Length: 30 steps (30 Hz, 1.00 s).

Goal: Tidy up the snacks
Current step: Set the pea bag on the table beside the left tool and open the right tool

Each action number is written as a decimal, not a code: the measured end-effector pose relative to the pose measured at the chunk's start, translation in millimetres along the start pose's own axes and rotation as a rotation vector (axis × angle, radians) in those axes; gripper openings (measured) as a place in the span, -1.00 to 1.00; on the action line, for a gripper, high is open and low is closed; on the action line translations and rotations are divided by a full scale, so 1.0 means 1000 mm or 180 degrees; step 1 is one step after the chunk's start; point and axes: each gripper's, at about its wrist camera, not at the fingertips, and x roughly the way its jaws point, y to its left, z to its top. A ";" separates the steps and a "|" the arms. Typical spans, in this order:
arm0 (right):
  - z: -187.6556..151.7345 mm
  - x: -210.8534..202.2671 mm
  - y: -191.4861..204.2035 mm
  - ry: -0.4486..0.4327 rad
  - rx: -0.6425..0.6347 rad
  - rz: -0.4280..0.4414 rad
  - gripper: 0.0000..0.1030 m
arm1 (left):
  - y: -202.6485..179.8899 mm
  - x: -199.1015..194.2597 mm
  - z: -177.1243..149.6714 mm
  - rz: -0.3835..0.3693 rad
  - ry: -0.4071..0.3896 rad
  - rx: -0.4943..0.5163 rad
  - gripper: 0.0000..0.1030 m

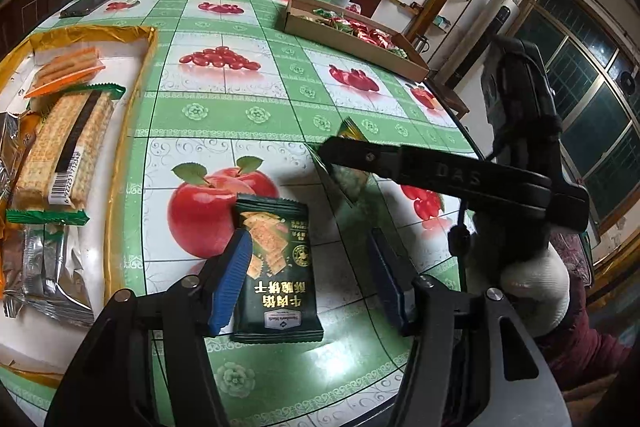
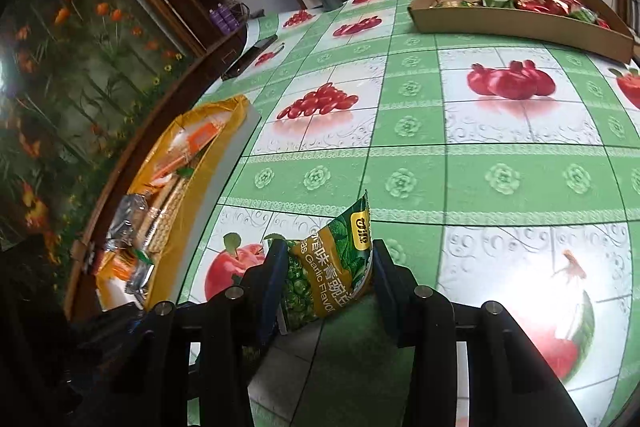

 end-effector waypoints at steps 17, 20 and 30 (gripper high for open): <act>-0.010 -0.006 -0.003 0.0013 -0.0012 0.0072 0.22 | -0.005 -0.013 0.008 -0.0080 -0.0169 0.0151 0.29; -0.010 -0.014 -0.023 -0.0045 0.0186 0.0046 0.22 | -0.025 0.004 0.010 -0.0014 -0.0046 0.0509 0.29; -0.013 -0.027 -0.057 -0.0169 0.0466 0.0067 0.21 | -0.037 0.052 0.033 0.0222 0.0210 0.0688 0.27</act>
